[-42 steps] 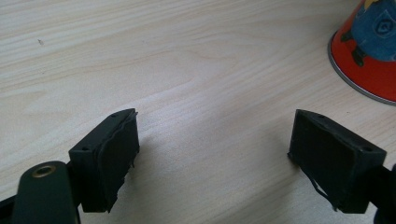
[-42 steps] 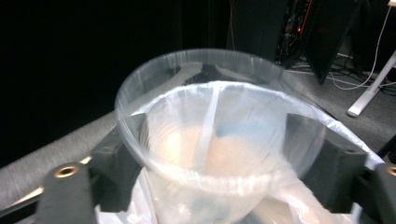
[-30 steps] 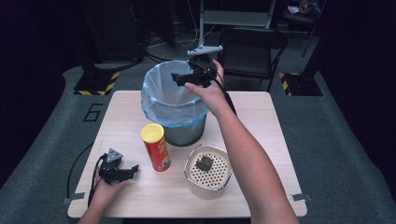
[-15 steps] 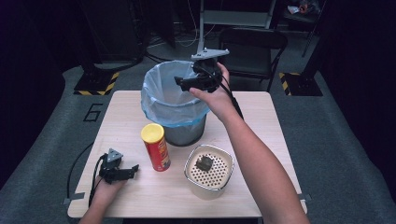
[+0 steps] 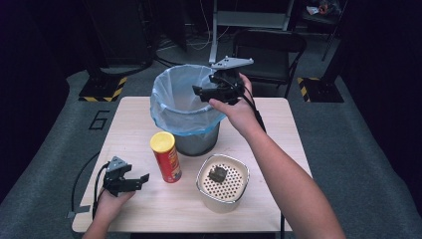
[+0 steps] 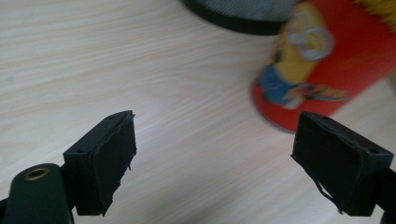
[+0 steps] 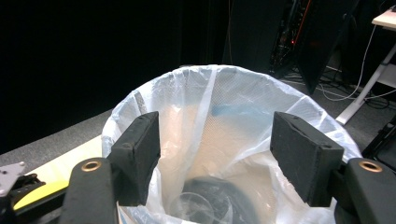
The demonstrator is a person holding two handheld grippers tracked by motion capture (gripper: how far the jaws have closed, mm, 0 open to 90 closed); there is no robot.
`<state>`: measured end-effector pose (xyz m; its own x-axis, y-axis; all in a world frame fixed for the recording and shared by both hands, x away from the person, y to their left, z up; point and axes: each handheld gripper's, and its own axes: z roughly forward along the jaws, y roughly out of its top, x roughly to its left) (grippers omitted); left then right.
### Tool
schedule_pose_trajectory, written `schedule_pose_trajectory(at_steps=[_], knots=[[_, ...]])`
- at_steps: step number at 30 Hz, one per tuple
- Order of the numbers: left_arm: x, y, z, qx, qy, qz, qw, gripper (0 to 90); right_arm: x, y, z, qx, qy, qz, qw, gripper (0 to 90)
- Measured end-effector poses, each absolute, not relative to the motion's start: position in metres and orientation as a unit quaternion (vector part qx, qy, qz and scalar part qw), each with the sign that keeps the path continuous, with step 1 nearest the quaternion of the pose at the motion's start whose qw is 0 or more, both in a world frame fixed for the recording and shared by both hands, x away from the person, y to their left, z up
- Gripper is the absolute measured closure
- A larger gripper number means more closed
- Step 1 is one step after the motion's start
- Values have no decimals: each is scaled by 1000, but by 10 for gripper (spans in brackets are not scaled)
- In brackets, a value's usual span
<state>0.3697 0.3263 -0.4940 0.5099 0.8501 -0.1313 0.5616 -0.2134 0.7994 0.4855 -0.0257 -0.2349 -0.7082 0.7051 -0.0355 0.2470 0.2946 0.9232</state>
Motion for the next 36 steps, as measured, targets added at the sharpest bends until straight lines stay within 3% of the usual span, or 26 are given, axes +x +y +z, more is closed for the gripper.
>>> schedule_pose_trajectory(at_steps=[8,17,36], knots=[[369,293,-486,787,414,153,431,127,490,-37,-235,312,777,497,229,323],[379,278,-477,773,425,125,455,118,476,-53,-234,303,778,498,235,317],[395,250,-489,772,418,164,450,150,438,-131,-272,348,765,484,243,304]])
